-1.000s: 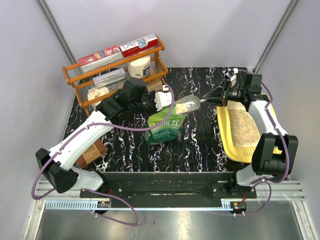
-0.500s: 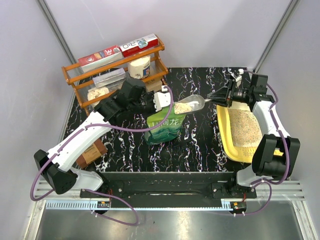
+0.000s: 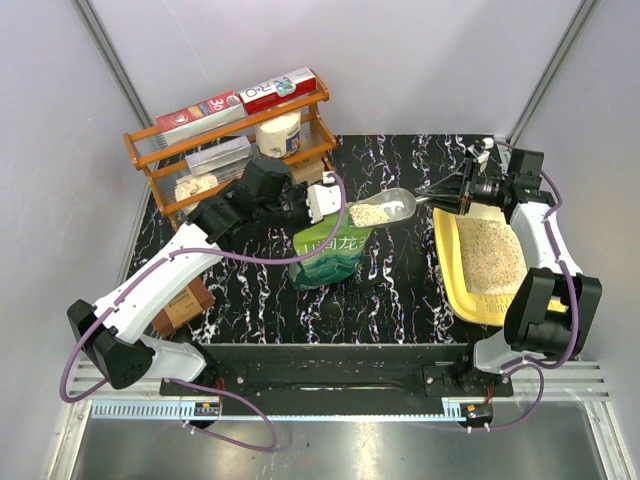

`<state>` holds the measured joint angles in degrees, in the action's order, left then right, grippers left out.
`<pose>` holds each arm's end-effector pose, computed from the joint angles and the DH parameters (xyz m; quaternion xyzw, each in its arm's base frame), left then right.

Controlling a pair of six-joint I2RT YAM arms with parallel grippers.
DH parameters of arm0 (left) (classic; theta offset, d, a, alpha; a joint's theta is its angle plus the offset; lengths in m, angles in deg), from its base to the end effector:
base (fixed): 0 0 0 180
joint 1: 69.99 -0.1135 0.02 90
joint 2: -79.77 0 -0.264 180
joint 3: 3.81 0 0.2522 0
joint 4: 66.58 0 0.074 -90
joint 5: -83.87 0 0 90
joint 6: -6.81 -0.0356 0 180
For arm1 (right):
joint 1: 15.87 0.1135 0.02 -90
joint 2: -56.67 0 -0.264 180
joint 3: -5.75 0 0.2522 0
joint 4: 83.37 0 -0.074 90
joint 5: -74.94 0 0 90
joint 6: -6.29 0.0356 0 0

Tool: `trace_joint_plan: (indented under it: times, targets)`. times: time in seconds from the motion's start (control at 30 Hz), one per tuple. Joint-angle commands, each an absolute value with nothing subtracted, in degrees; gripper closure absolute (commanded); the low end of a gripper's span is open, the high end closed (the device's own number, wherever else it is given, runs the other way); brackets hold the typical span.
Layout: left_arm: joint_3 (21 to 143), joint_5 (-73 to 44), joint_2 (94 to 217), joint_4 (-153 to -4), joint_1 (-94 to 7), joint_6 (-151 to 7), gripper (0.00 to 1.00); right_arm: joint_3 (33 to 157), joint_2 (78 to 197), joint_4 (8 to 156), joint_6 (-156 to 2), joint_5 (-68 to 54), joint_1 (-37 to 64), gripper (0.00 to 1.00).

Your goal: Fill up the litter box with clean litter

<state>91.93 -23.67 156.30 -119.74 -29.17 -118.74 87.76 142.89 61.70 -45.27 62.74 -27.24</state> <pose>0.2096 -0.1952 0.3929 0.5956 0.6415 -0.1558 0.4577 0.3180 -0.0284 0.3070 0.0514 0.7510 0.6296 0.1922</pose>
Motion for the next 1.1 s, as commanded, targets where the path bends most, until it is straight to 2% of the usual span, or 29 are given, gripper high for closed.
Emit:
trace_joint_plan:
  times: [0.0,0.43,1.07]
  targets:
    - [94.9,-22.7,154.3,-115.8,-29.5,-119.8,1.00,89.8,141.4,64.3,-42.9,68.6,-28.6,1.00]
    - [96.8,-24.9,156.3,-115.9,-29.4,-118.5,1.00,89.0,139.7,65.0,-41.8,70.9,-38.3,1.00]
    - [99.0,-28.3,158.5,-115.9,-28.6,-116.1,1.00,84.0,140.2,64.9,-44.7,74.1,-63.8,1.00]
